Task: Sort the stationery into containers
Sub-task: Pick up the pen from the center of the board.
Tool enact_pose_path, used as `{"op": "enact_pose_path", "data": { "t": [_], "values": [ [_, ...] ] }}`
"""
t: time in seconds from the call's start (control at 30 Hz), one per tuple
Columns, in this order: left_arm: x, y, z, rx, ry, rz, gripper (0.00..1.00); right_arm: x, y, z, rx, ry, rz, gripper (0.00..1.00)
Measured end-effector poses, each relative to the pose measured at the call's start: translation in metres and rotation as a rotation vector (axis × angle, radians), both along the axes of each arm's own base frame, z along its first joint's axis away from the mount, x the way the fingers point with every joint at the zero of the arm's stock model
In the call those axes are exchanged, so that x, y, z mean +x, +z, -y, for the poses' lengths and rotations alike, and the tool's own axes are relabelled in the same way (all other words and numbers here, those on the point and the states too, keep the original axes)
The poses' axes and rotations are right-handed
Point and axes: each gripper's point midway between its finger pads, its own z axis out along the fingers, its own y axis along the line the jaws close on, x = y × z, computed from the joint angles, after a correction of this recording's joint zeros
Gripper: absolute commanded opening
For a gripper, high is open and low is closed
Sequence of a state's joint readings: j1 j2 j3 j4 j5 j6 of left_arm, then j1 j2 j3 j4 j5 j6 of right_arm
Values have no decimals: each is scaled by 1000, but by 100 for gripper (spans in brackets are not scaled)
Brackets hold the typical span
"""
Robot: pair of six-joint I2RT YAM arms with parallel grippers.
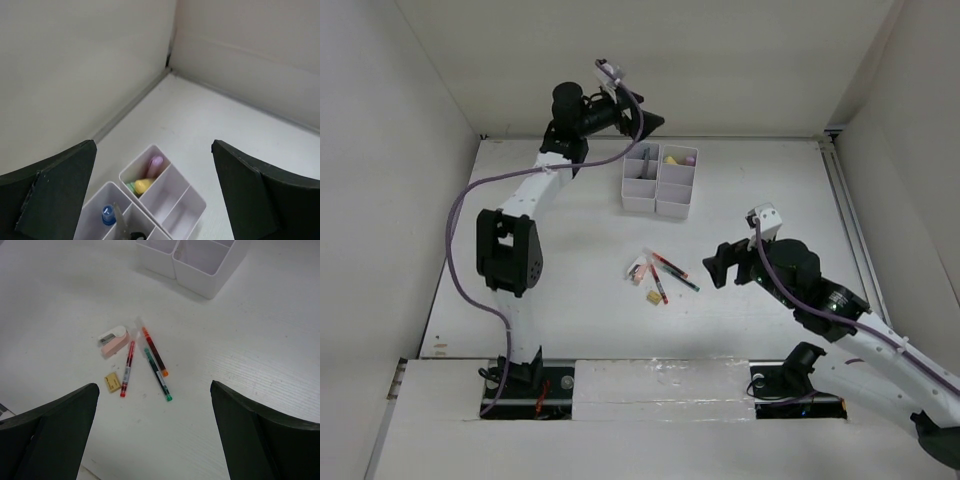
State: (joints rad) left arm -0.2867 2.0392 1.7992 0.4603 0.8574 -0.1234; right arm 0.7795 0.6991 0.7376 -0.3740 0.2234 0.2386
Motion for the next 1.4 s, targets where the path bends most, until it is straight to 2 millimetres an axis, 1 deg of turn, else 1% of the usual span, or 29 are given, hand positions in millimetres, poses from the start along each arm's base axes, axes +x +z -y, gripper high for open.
{"op": "enact_pose_path", "data": {
  "t": [0.1,0.17,0.2,0.23,0.3,0.37,0.4,0.43,0.47,0.53,0.6,0.63,0.7,0.73,0.77,0.83,0.9,1.0,1.07,1.17,1.27,1.33,1.37,1.4],
  "values": [
    [-12,56,-14,-70,96,30,100,4,-2,-5,-3,2,-4,100],
    [-20,82,-30,-126,198,-3,100,8,-8,-13,-11,22,-17,100],
    [-25,92,-40,-156,260,-31,100,10,-12,-18,-19,35,-25,100],
    [-30,97,-50,-188,315,-76,100,12,-17,-22,-30,47,-37,100],
    [-43,98,-72,-250,447,-200,100,18,-34,-30,-71,61,-78,100],
    [-51,89,-94,-296,586,-322,100,23,-53,-35,-128,65,-130,97],
    [-56,78,-106,-311,662,-383,100,24,-61,-37,-157,67,-156,97],
    [-61,63,-119,-318,743,-444,100,27,-66,-39,-177,69,-172,97],
    [-68,44,-131,-315,820,-503,100,29,-71,-41,-192,71,-183,96],
    [-86,1,-156,-293,972,-620,100,31,-76,-43,-213,79,-194,94],
    [-113,-42,-181,-256,1109,-718,100,30,-78,-46,-215,99,-199,90],
    [-127,-58,-190,-242,1156,-753,100,30,-78,-48,-211,110,-200,90],
    [-159,-82,-210,-235,1219,-804,100,30,-78,-52,-206,120,-203,87],
    [-174,-88,-220,-244,1236,-813,100,32,-78,-54,-208,121,-207,87],
    [-186,-92,-230,-261,1255,-816,100,34,-78,-56,-206,118,-211,87],
    [-204,-91,-246,-300,1285,-804,100,40,-77,-61,-196,103,-219,86],
    [-214,-83,-251,-325,1282,-788,100,43,-78,-64,-180,83,-231,86],
    [-220,-80,-246,-311,1243,-778,100,43,-81,-67,-162,52,-250,86],
    [-222,-85,-240,-268,1200,-787,100,44,-86,-69,-172,32,-255,86],
    [-229,-92,-224,-182,1092,-798,100,49,-94,-73,-209,17,-263,86],
    [-233,-94,-218,-104,1033,-781,100,51,-102,-73,-255,27,-267,86],
    [-235,-98,-219,-60,1029,-774,100,52,-105,-70,-274,30,-273,78],
    [-235,-100,-220,-43,1027,-772,100,53,-107,-68,-278,34,-278,70],
    [-235,-102,-219,-26,1021,-775,100,55,-108,-66,-277,35,-284,65]
  ]
}}
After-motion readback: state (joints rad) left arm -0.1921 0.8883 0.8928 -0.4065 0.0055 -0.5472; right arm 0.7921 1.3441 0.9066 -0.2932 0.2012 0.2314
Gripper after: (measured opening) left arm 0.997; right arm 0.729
